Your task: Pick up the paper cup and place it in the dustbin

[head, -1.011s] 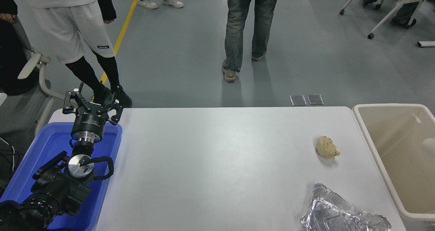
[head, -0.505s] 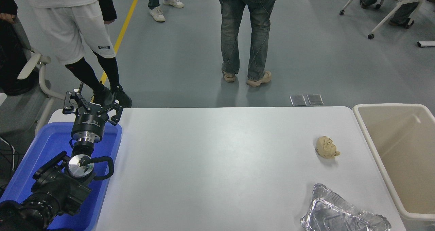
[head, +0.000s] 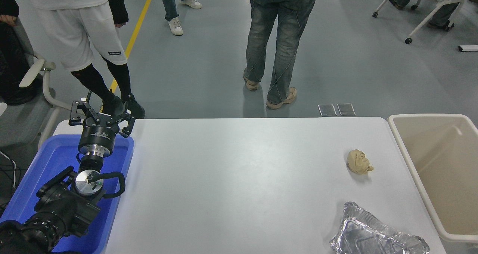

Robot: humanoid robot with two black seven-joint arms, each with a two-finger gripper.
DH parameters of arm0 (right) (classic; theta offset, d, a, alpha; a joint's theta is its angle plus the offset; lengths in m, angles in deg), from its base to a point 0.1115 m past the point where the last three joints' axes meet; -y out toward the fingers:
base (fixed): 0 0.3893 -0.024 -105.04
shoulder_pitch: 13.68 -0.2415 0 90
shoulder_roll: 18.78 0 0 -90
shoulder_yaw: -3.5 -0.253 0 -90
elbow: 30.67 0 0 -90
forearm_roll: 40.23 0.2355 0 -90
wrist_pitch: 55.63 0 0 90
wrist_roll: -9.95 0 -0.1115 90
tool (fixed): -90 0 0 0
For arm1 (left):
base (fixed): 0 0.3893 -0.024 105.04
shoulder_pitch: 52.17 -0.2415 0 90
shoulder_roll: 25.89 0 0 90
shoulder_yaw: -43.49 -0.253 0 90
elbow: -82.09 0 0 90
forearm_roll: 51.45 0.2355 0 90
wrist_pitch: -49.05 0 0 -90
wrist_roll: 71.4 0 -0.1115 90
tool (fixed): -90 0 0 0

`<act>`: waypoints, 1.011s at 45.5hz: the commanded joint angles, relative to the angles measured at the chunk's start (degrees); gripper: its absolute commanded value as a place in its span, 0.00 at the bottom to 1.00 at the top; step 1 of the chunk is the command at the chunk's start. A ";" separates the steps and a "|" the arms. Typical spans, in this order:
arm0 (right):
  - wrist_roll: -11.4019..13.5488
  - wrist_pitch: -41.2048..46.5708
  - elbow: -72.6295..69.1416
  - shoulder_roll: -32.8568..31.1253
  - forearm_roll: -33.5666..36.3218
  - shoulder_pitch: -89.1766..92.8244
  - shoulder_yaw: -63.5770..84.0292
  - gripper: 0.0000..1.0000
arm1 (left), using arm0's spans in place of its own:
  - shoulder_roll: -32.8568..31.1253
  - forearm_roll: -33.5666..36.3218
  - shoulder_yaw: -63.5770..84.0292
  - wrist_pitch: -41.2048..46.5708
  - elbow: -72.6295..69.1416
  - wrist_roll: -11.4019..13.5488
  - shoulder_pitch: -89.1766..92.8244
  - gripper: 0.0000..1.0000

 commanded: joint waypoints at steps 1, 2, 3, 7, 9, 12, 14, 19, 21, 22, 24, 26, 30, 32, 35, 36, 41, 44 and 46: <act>0.08 2.05 -3.34 -2.76 -0.44 -0.99 0.70 1.00 | 0.00 0.00 0.00 0.00 0.03 -0.01 0.00 0.99; 0.08 2.05 -4.40 -3.19 -0.79 -1.61 0.79 1.00 | 0.00 0.00 0.09 0.00 -0.06 -0.01 0.09 0.99; 0.08 2.05 -5.89 -3.98 -1.14 -2.40 1.14 1.00 | 0.00 0.00 0.09 0.00 0.03 -0.01 0.00 0.99; 0.08 2.05 -14.14 -7.76 -4.04 -5.56 3.33 1.00 | 0.00 0.00 0.09 0.00 0.03 -0.01 0.00 0.99; 0.08 2.05 -18.01 -9.17 -5.27 -7.49 5.35 1.00 | 0.00 0.00 0.09 0.00 0.03 -0.01 0.00 0.99; 0.08 2.05 -21.97 -10.14 -6.07 -10.57 9.13 1.00 | 0.00 0.00 0.09 0.00 0.03 -0.01 0.00 0.99; 0.08 2.05 -23.56 -10.32 -5.98 -12.50 11.68 1.00 | 0.00 0.00 0.09 0.00 0.03 -0.01 0.00 0.99; 0.08 2.14 -28.48 -10.49 -5.98 -17.69 18.18 1.00 | 0.00 0.09 0.09 0.00 -0.06 -0.01 0.00 0.99; 0.08 2.14 -31.11 -10.93 -5.98 -19.62 20.64 1.00 | 0.00 0.00 0.09 0.00 0.03 -0.01 0.00 0.99; 0.08 2.40 -32.43 -11.28 -5.98 -20.67 21.96 1.00 | 0.00 0.09 0.09 0.00 0.03 -0.01 0.09 0.99; 0.08 3.02 -34.72 -11.98 -5.98 -22.78 24.51 1.00 | 0.00 0.00 0.09 0.00 -0.06 -0.01 0.00 0.99; -0.01 4.07 -36.74 -12.51 -5.98 -24.89 26.88 1.00 | 0.00 0.00 0.00 0.00 0.03 -0.01 0.00 0.99; -0.01 6.97 -39.21 -12.51 -5.98 -28.67 30.49 1.00 | 0.00 0.00 0.00 0.00 0.03 -0.01 0.09 0.99; -0.01 8.46 -39.47 -12.60 -5.98 -30.43 31.55 1.00 | 0.00 0.09 0.00 0.00 -0.06 -0.01 0.00 0.99; -0.01 11.53 -39.56 -12.60 -5.98 -32.98 32.43 1.00 | 0.00 0.00 0.00 0.00 0.03 -0.01 0.09 0.99; 0.08 12.76 -39.56 -12.60 -5.98 -33.77 32.52 1.00 | 0.00 0.09 0.00 0.00 0.03 -0.01 0.00 0.99; -0.01 20.23 -39.74 -12.69 -5.98 -37.72 34.01 1.00 | 0.00 0.00 0.00 0.00 0.03 -0.09 0.09 0.99; -0.01 24.71 -39.83 -12.78 -5.98 -41.41 36.46 1.00 | 0.00 0.09 0.00 0.00 -0.06 -0.01 0.00 0.99; -0.01 27.44 -39.91 -12.60 -5.89 -44.31 39.01 1.00 | 0.00 0.09 0.00 0.00 0.03 -0.09 0.00 0.99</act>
